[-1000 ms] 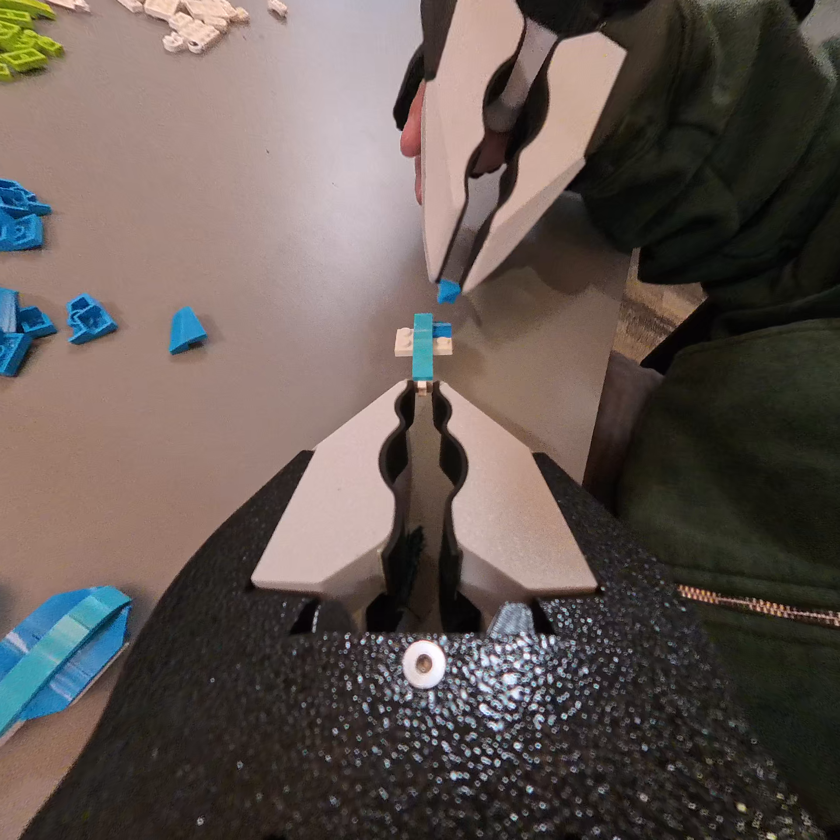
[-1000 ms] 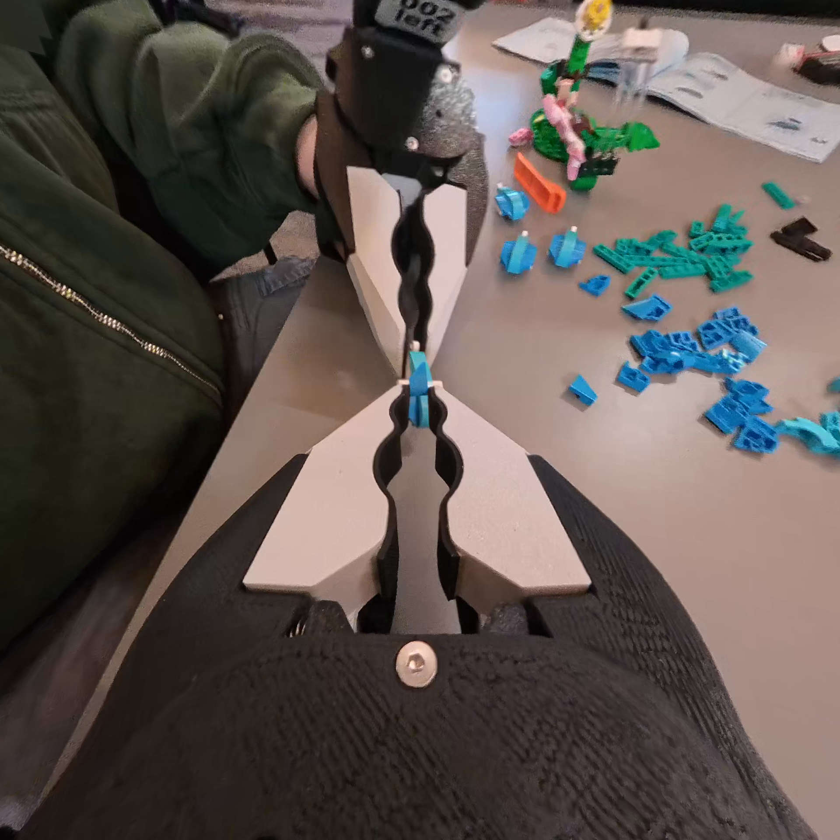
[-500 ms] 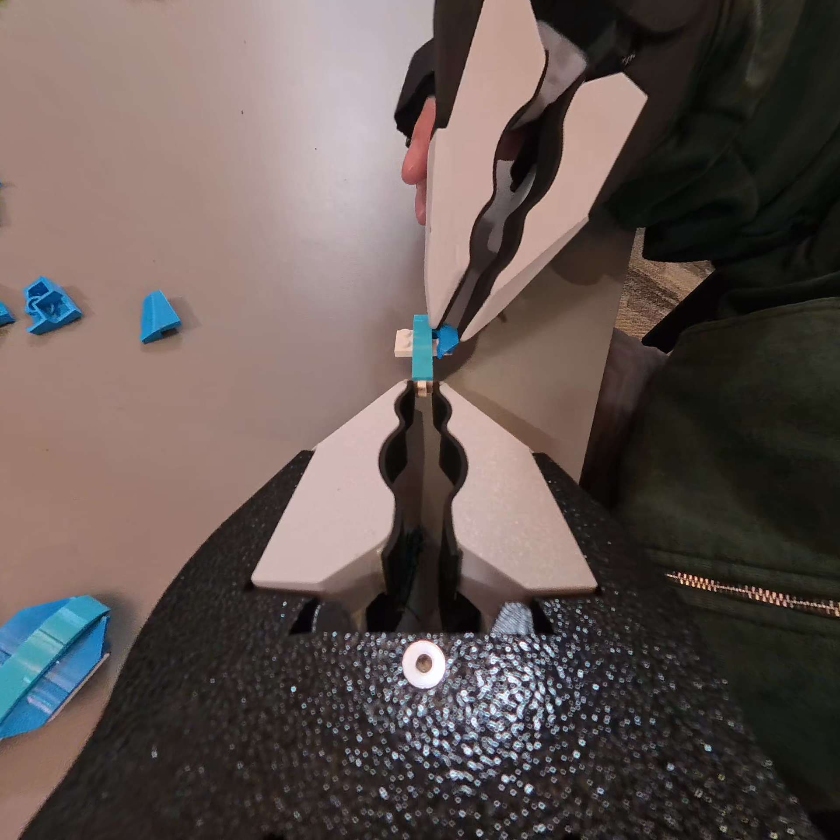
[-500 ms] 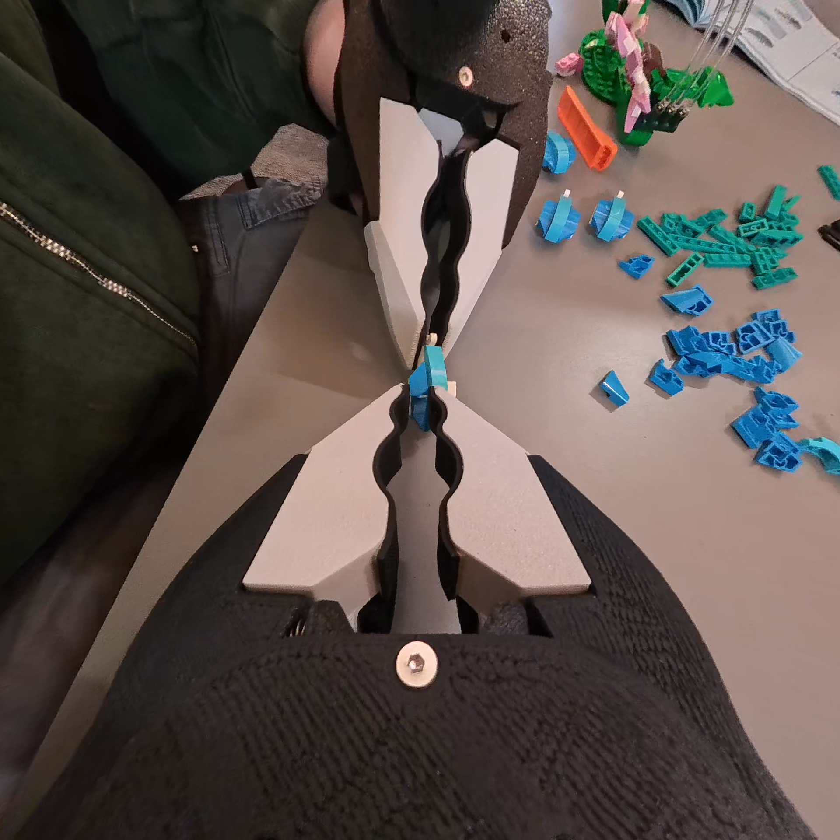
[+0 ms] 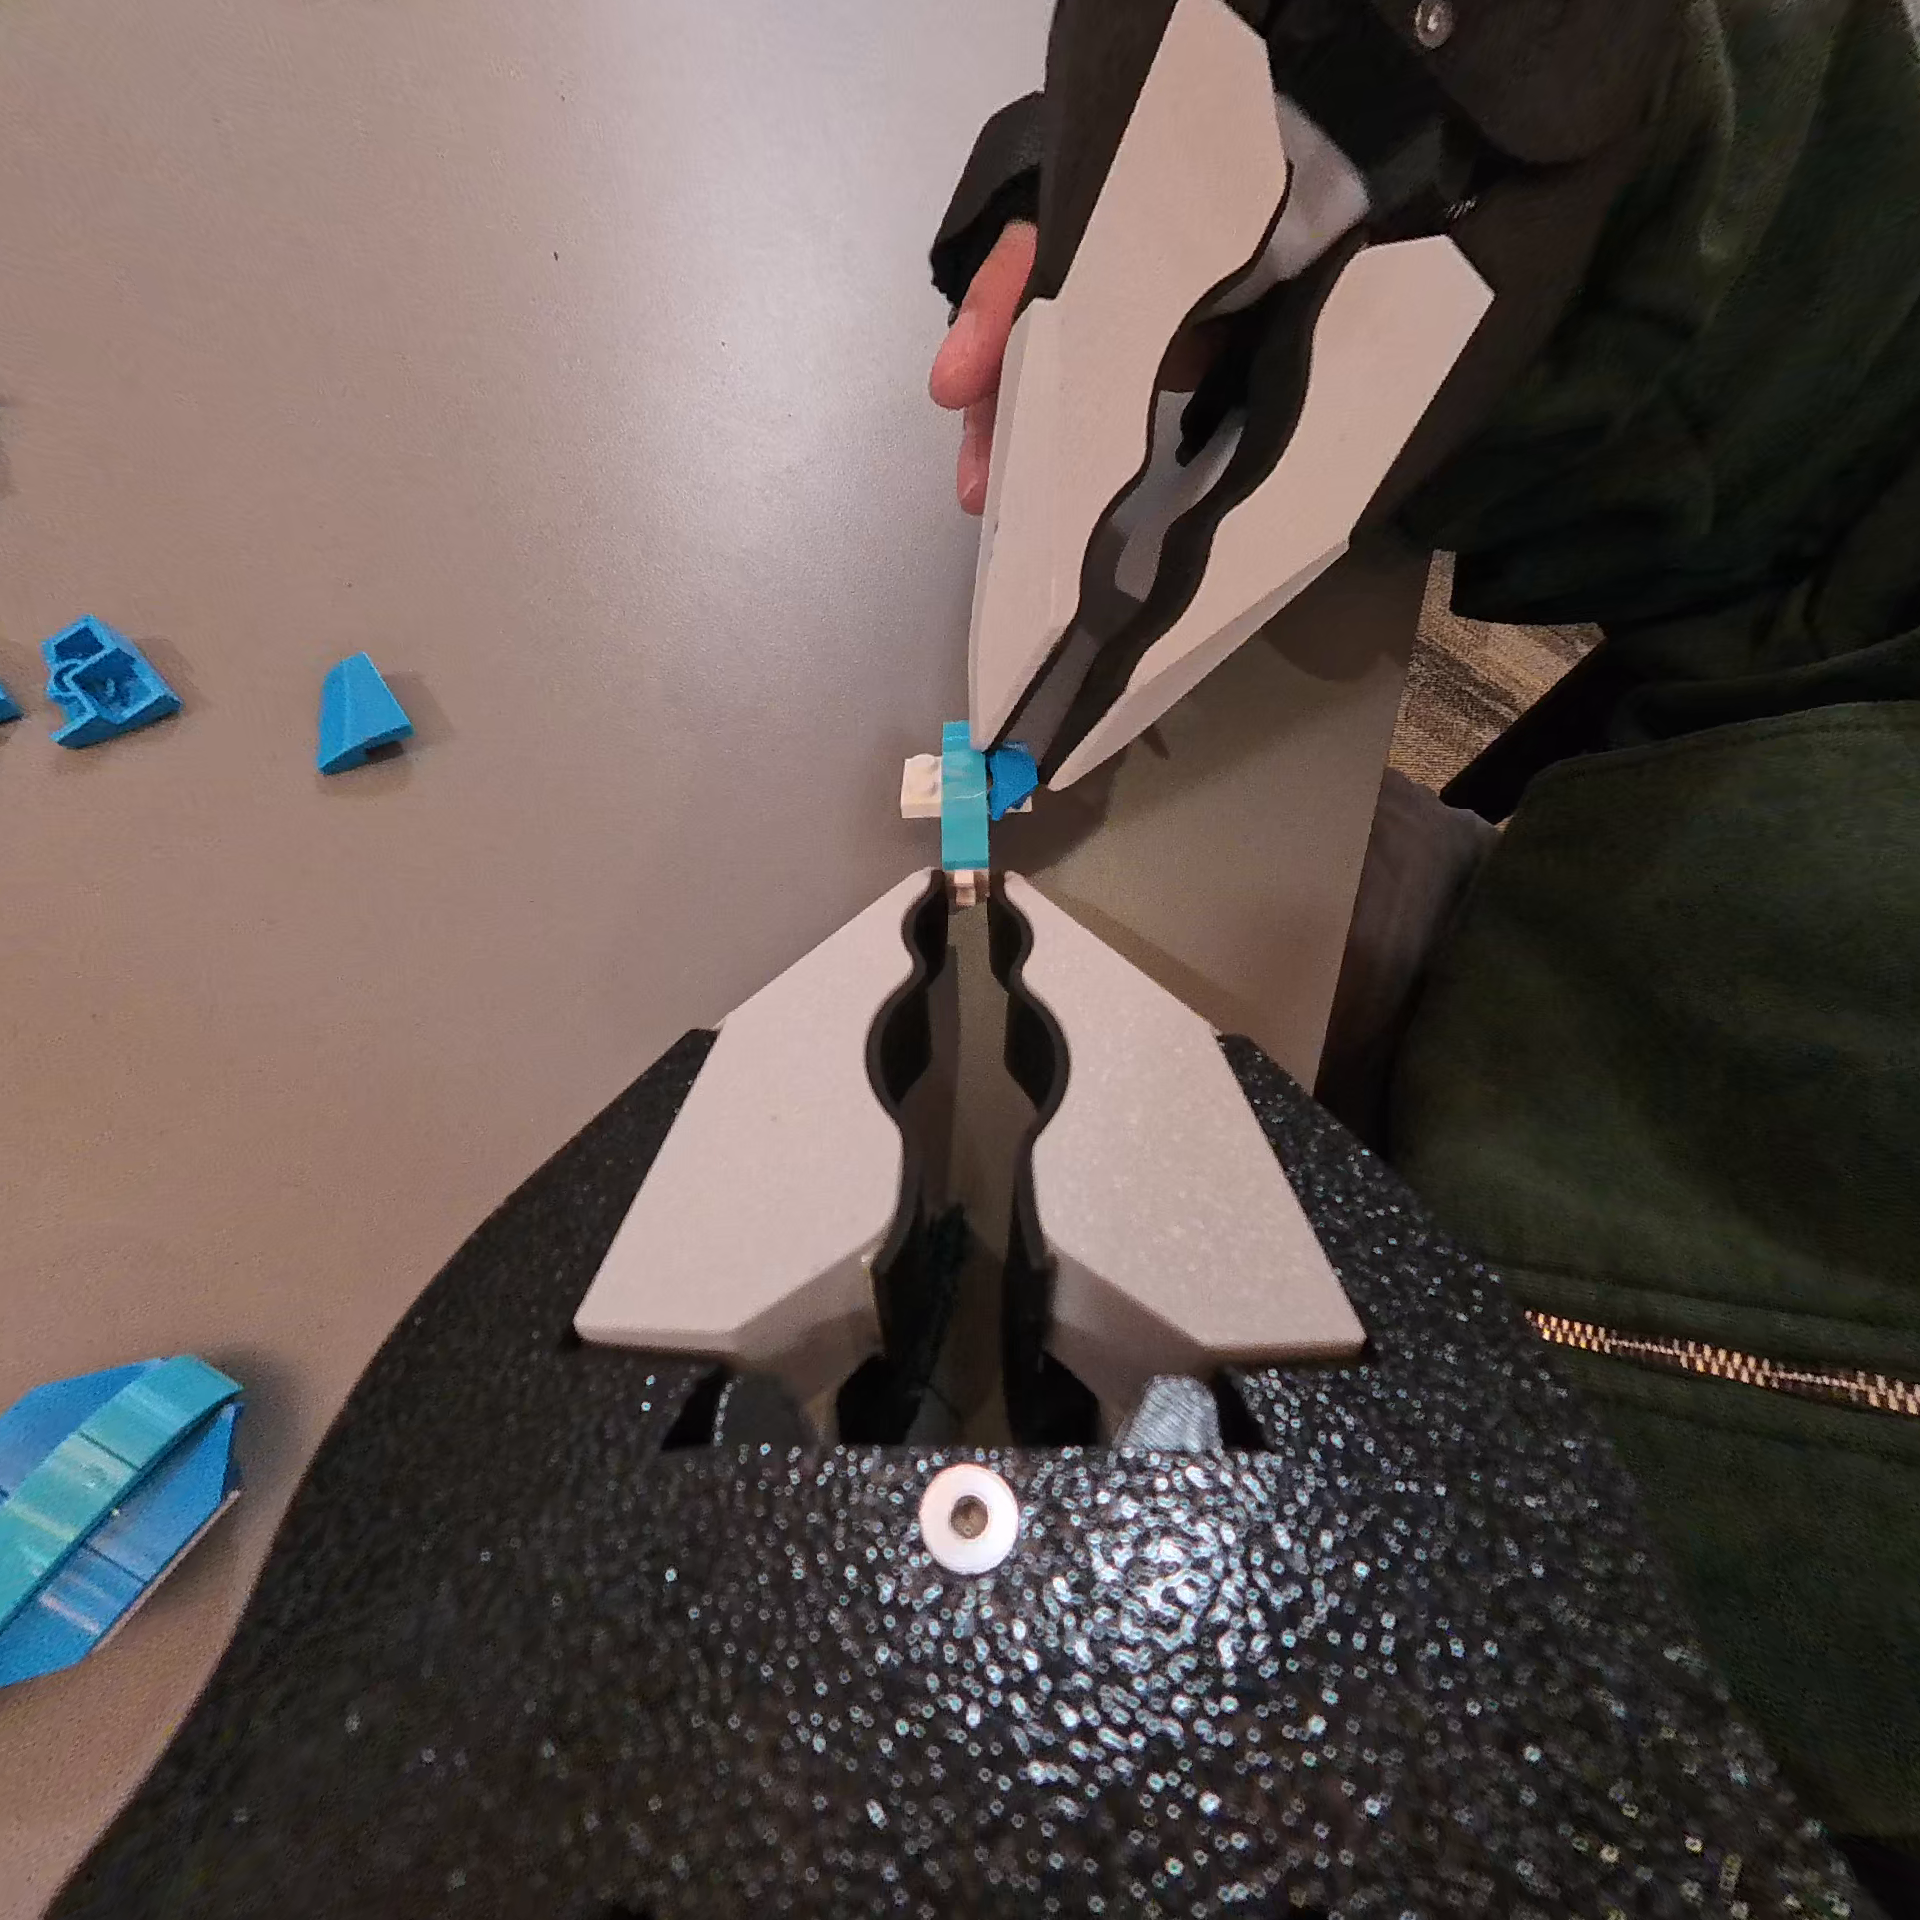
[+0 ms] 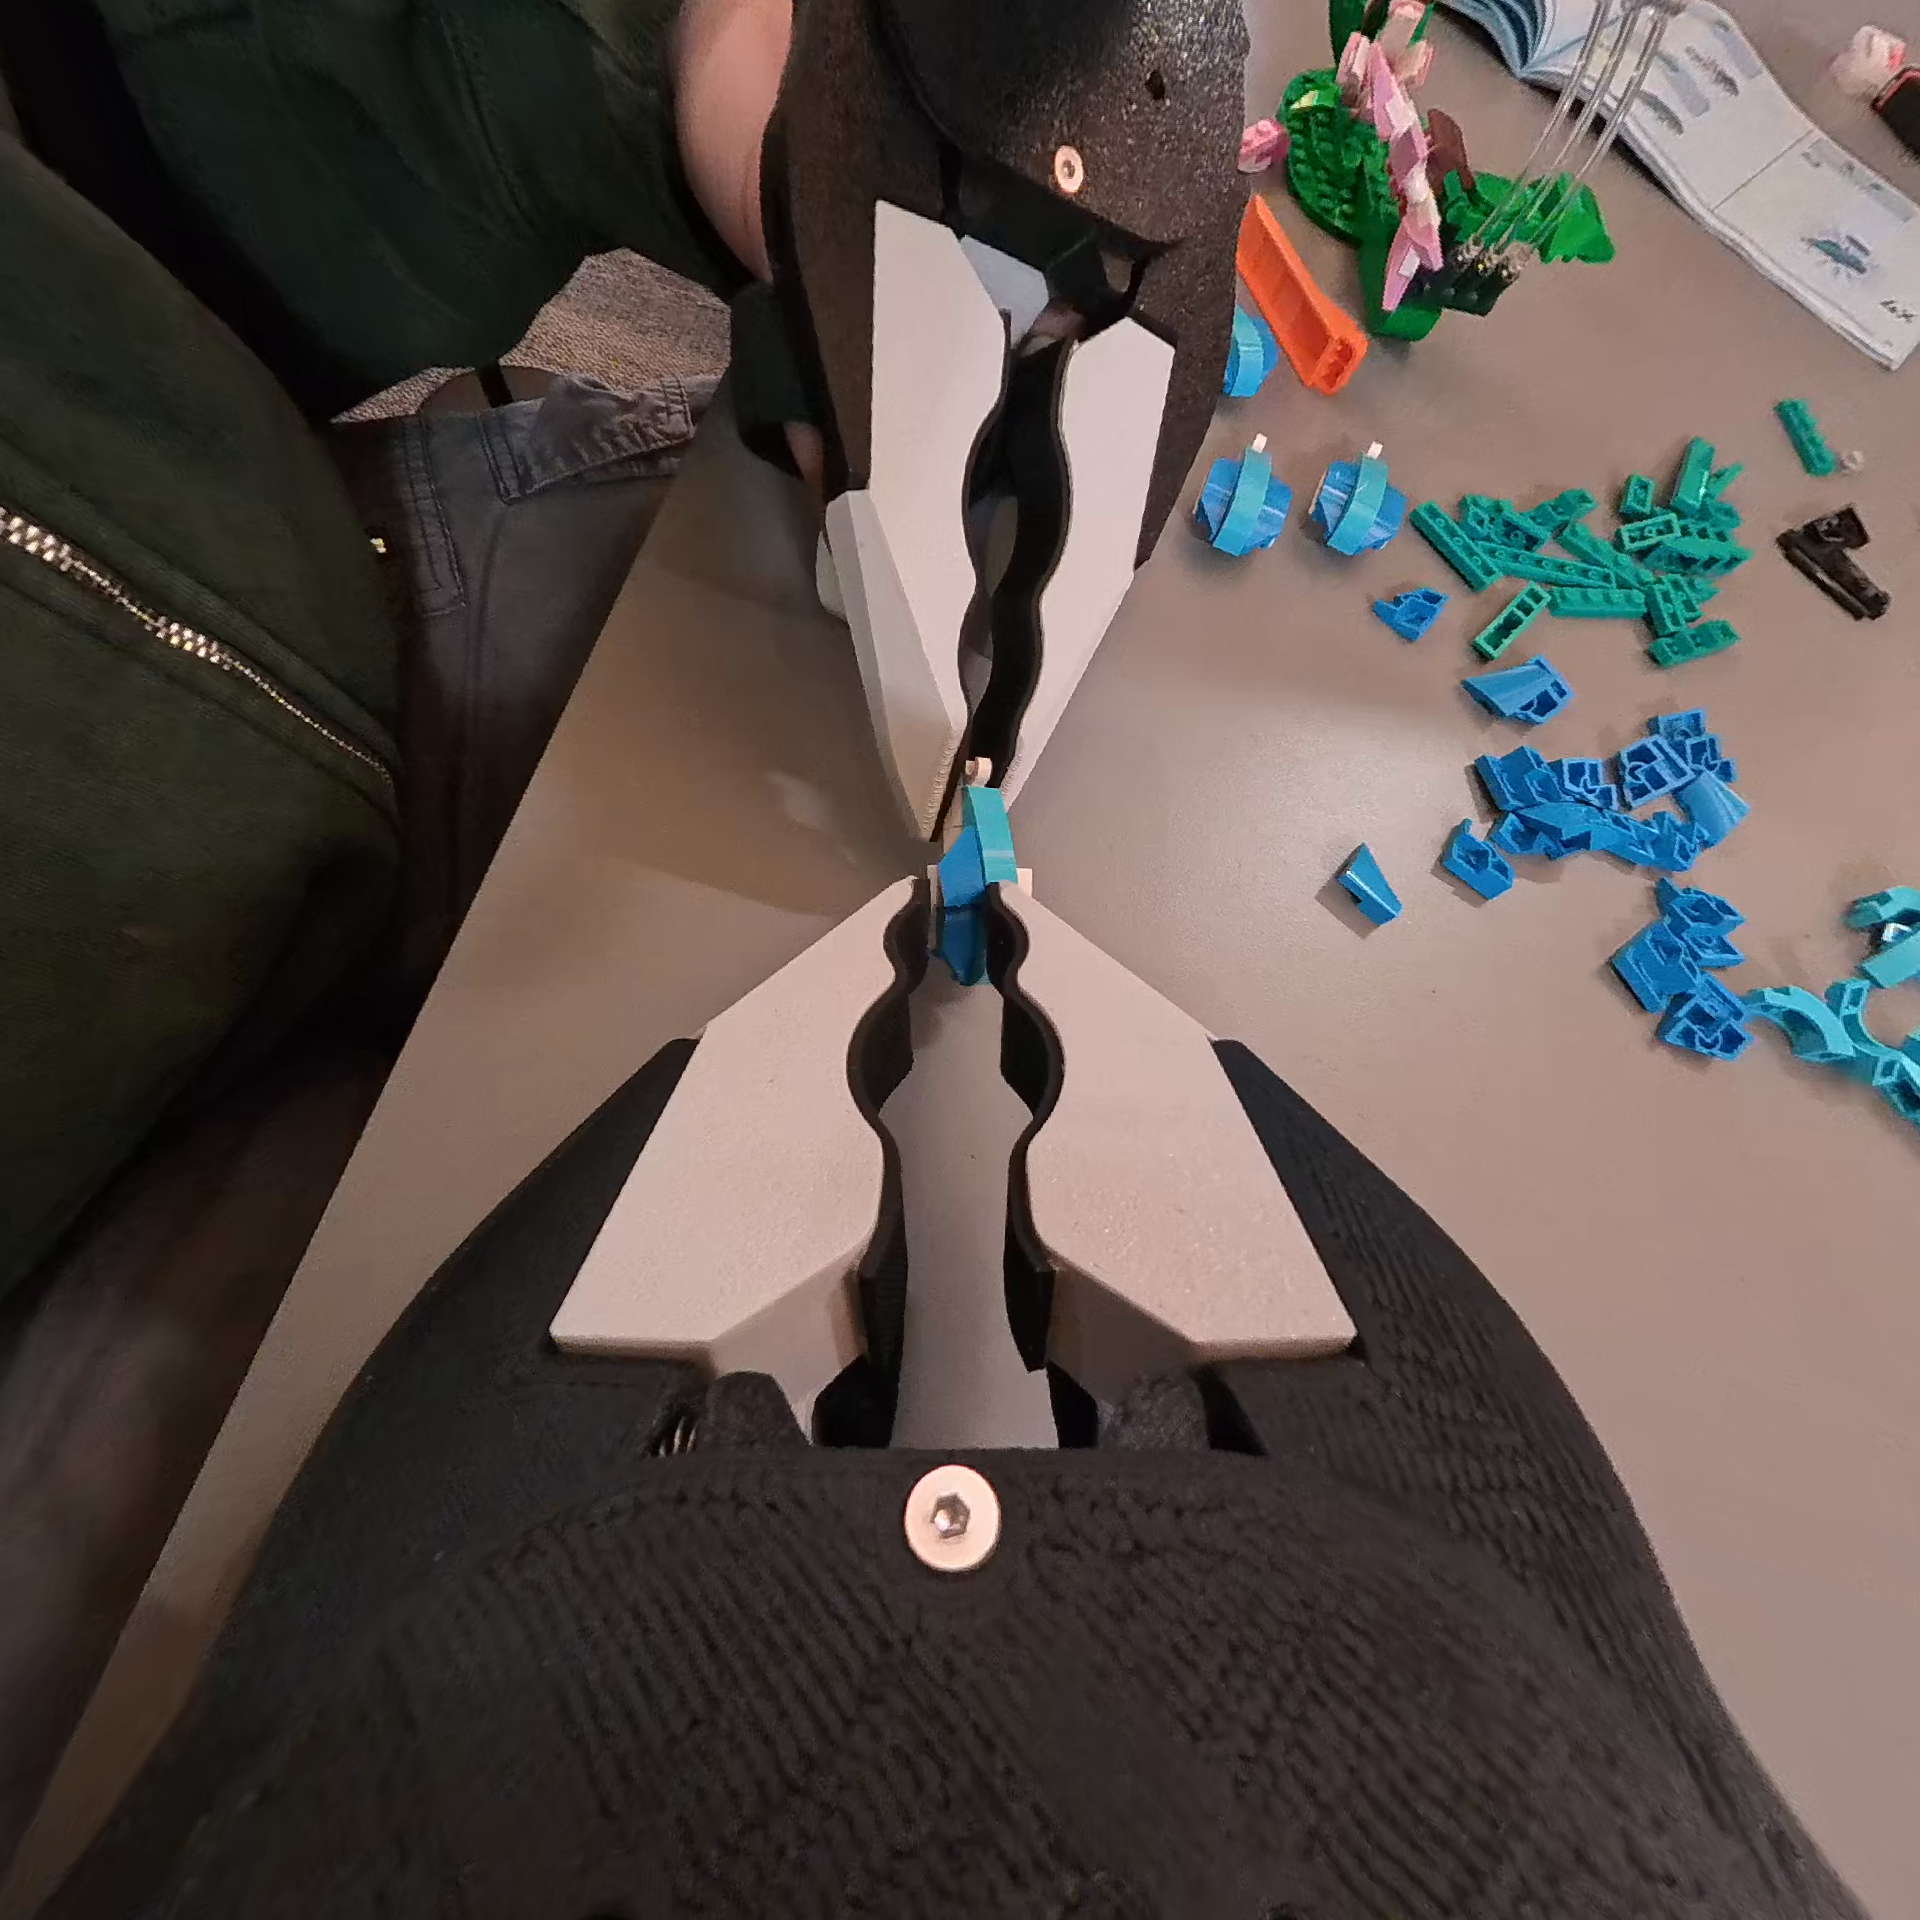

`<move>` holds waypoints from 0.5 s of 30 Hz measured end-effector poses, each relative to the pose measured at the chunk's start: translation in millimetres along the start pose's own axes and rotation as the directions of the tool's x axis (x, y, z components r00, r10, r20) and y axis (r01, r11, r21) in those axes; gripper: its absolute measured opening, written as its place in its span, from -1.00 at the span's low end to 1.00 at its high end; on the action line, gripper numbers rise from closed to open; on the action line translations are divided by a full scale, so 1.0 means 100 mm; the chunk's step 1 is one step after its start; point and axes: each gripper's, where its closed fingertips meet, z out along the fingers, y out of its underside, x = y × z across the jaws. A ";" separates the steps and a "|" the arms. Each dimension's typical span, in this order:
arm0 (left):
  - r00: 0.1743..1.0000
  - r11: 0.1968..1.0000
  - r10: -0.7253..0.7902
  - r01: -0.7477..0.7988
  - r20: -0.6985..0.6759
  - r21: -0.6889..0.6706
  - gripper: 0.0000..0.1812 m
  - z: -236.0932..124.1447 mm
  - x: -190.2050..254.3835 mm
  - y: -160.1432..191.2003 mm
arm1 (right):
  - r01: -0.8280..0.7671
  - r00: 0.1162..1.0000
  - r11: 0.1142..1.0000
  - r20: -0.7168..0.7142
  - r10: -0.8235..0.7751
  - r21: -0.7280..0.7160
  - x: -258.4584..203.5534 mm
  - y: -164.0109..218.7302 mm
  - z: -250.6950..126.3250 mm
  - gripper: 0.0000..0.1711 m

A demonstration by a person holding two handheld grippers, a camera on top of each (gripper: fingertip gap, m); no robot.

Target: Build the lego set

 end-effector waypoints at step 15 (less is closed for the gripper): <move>1.000 1.000 -0.009 0.009 -0.001 0.007 -0.94 -0.01 -0.01 -0.01 | 0.019 0.999 1.000 -0.042 -0.018 0.017 0.00 -0.03 -0.03 -0.76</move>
